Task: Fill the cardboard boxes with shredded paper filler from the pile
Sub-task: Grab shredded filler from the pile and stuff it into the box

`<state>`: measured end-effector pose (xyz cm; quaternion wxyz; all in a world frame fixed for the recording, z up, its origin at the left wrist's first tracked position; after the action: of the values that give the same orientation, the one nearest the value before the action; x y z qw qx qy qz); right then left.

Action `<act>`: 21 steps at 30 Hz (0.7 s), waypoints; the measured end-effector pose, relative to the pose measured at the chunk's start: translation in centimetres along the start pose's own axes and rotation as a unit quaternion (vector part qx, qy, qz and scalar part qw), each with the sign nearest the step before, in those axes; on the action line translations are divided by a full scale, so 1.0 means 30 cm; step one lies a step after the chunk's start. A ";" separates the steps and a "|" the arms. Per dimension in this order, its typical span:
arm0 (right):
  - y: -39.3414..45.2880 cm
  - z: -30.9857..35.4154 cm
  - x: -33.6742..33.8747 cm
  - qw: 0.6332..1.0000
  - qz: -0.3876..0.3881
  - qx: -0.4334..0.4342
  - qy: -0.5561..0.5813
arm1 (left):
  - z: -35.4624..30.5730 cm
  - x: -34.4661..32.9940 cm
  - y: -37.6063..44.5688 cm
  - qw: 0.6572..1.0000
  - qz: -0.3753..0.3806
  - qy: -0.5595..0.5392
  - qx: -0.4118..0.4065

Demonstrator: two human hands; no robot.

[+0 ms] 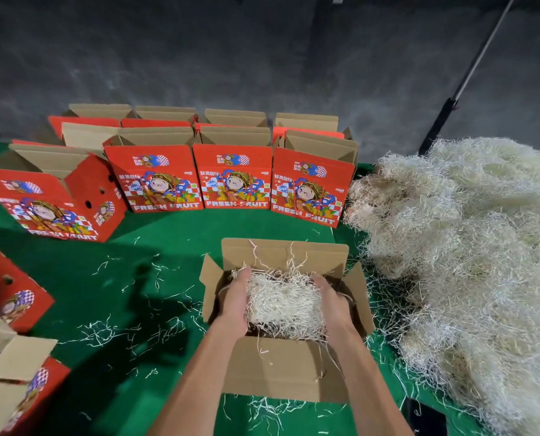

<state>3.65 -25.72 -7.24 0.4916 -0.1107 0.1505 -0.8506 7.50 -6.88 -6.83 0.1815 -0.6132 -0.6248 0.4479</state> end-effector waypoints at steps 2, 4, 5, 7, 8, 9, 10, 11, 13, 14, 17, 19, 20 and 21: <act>-0.004 -0.013 0.005 1.000 0.003 -0.007 0.008 | -0.003 0.002 0.012 0.999 -0.026 0.014 -0.022; -0.016 -0.013 -0.006 0.999 0.039 0.011 -0.020 | -0.001 -0.014 0.013 0.999 -0.010 0.030 -0.038; -0.031 -0.011 -0.022 0.996 0.076 0.025 -0.050 | 0.000 -0.021 0.009 0.998 0.013 0.039 -0.038; -0.058 -0.023 -0.063 0.985 0.147 0.057 -0.064 | 0.007 -0.031 0.006 0.996 0.047 0.073 -0.038; -0.069 -0.027 -0.076 0.982 0.166 0.070 -0.062 | 0.015 -0.031 0.012 0.994 0.049 0.096 -0.036; -0.073 -0.027 -0.086 0.978 0.180 0.081 -0.068 | 0.023 -0.029 0.016 0.992 0.041 0.118 -0.033; -0.070 -0.027 -0.089 0.975 0.189 0.087 -0.074 | 0.031 -0.027 0.018 0.989 0.031 0.142 -0.034; -0.068 -0.029 -0.093 0.974 0.197 0.085 -0.074 | 0.040 -0.023 0.018 0.986 0.020 0.164 -0.038; -0.061 -0.038 -0.090 0.980 0.172 0.068 -0.072 | 0.059 -0.008 0.026 0.979 -0.004 0.199 -0.047; -0.062 -0.044 -0.086 0.984 0.151 0.060 -0.073 | 0.067 0.000 0.033 0.977 -0.021 0.208 -0.052; -0.052 -0.076 -0.065 0.992 0.114 0.005 -0.057 | 0.076 0.015 0.060 0.968 -0.078 0.227 -0.067; -0.037 -0.083 -0.043 0.994 0.099 -0.016 -0.047 | 0.064 0.037 0.075 0.964 -0.115 0.228 -0.076; -0.027 -0.084 -0.030 0.994 0.093 -0.017 -0.048 | 0.055 0.051 0.078 0.963 -0.128 0.225 -0.078; -0.020 -0.081 -0.017 0.994 0.092 -0.007 -0.056 | 0.045 0.062 0.079 0.961 -0.137 0.227 -0.077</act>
<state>2.61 -24.65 -9.31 0.5748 -0.1476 0.1378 -0.7930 7.55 -5.97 -10.02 0.3311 -0.6193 -0.6776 0.2183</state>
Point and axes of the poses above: each hand's wrist, its own y-axis towards the middle knuckle, its own x-axis out of the back of the hand, z = x × y, the point moved 2 cm from there along y, towards the middle knuckle, and after that the axes turned 14 degrees about x, right-handed, at the moved point
